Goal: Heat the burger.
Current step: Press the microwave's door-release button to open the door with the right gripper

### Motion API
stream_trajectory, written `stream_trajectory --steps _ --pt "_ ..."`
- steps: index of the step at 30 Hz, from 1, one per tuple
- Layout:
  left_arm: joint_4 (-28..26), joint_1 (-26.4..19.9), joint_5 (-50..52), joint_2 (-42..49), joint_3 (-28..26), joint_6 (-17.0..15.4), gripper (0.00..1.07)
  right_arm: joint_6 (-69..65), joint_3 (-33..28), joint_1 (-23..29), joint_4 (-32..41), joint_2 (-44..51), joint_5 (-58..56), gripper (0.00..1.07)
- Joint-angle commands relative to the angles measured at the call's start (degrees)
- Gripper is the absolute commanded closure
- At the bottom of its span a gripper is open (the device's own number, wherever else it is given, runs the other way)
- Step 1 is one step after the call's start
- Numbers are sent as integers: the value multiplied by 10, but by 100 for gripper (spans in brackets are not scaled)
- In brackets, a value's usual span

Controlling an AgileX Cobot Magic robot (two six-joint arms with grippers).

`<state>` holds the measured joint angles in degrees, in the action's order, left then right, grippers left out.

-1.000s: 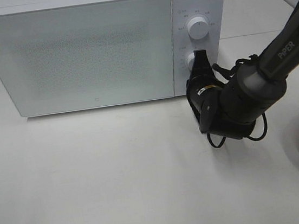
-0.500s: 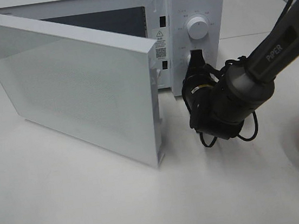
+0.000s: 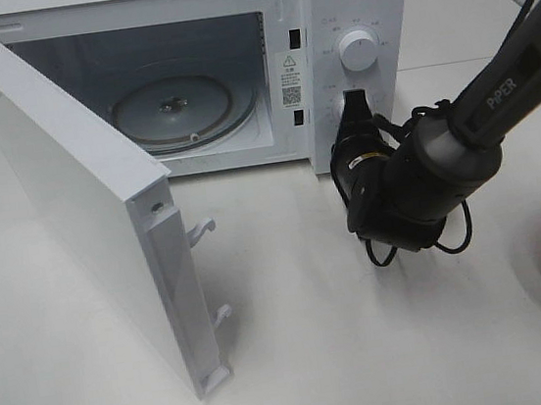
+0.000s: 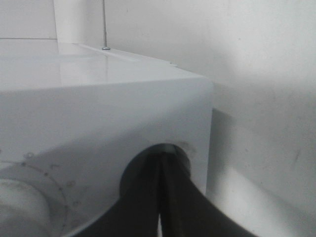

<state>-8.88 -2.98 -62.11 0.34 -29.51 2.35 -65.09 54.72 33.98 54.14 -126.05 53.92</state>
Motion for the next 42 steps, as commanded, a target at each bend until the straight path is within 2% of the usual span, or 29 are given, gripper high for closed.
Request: stream_trajectory --steps 1,25,42 --pt "-2 1 7 8 1 -1 7 11 20 -18 -66 13 61 107" --pt "-2 1 7 8 1 -1 7 72 -60 -11 -49 78 -69 107" --pt "-2 1 7 8 1 -1 7 205 -107 -11 -52 157 -164 107"
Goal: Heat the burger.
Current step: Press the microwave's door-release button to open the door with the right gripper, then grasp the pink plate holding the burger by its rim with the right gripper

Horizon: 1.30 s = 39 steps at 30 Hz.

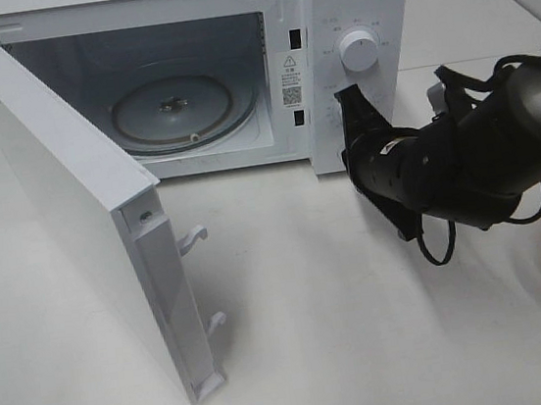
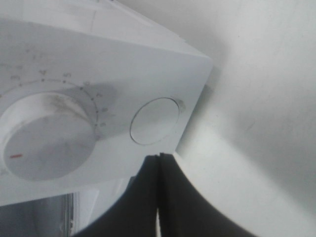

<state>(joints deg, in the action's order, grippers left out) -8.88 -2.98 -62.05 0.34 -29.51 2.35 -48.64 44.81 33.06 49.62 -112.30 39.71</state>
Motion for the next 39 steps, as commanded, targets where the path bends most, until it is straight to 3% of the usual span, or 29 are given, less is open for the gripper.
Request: stream_trajectory --steps 1,15,29,39 --pt "-2 1 7 8 1 -1 7 68 -15 -2 -14 30 -42 107" --pt "-2 1 7 8 1 -1 7 183 -28 -10 -194 88 -206 107" --pt "-2 1 7 8 1 -1 7 429 -28 -10 -276 158 -433 105" --pt "-2 1 7 8 1 -1 7 469 -28 -10 -368 210 -552 103"
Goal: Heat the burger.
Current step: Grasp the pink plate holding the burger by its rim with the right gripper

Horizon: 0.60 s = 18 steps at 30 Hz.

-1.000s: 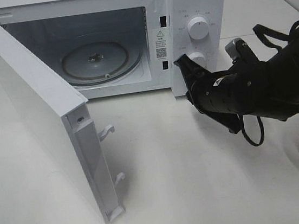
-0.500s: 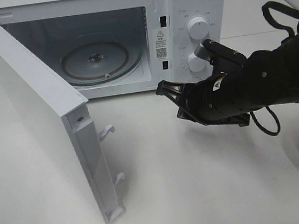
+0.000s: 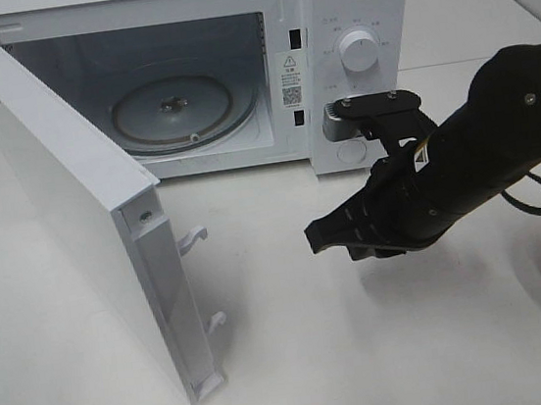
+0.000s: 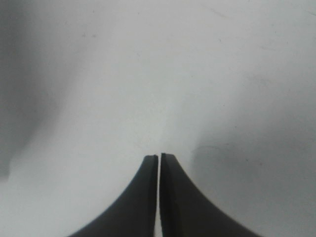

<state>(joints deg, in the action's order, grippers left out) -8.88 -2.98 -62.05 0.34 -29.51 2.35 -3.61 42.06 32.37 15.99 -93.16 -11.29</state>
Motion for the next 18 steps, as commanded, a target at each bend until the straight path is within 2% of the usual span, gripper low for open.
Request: stream_trajectory --steps 1,10,18 --pt "-2 1 7 8 1 -1 7 31 0 -3 -46 28 -69 102" --pt "-2 1 7 8 1 -1 7 45 0 -5 -112 54 -189 100" --pt "-2 1 7 8 1 -1 7 45 0 -52 -141 75 -258 98"
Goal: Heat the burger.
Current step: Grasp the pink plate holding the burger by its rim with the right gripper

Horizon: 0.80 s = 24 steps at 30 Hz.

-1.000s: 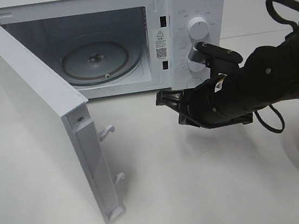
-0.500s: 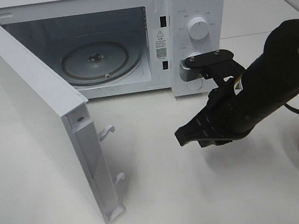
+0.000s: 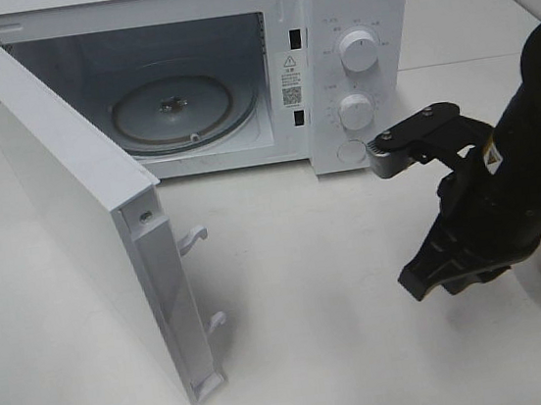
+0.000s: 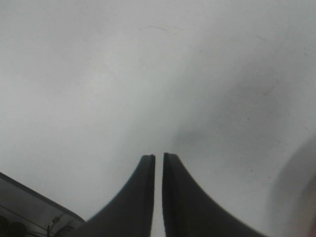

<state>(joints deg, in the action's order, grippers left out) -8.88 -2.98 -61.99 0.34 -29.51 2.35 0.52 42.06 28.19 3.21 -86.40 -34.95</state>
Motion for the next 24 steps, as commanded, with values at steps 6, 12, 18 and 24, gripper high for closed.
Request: stream_trajectory --steps 6,12,18,24 --pt "-2 1 6 8 1 -1 7 3 0 -57 -64 30 -79 92" --pt "-2 1 6 8 1 -1 7 2 0 -93 -85 53 -95 65" --pt "-2 1 6 8 1 -1 7 2 0 -129 -105 60 -107 15" --pt "-2 1 6 8 1 -1 7 4 0 -162 -111 60 -107 6"
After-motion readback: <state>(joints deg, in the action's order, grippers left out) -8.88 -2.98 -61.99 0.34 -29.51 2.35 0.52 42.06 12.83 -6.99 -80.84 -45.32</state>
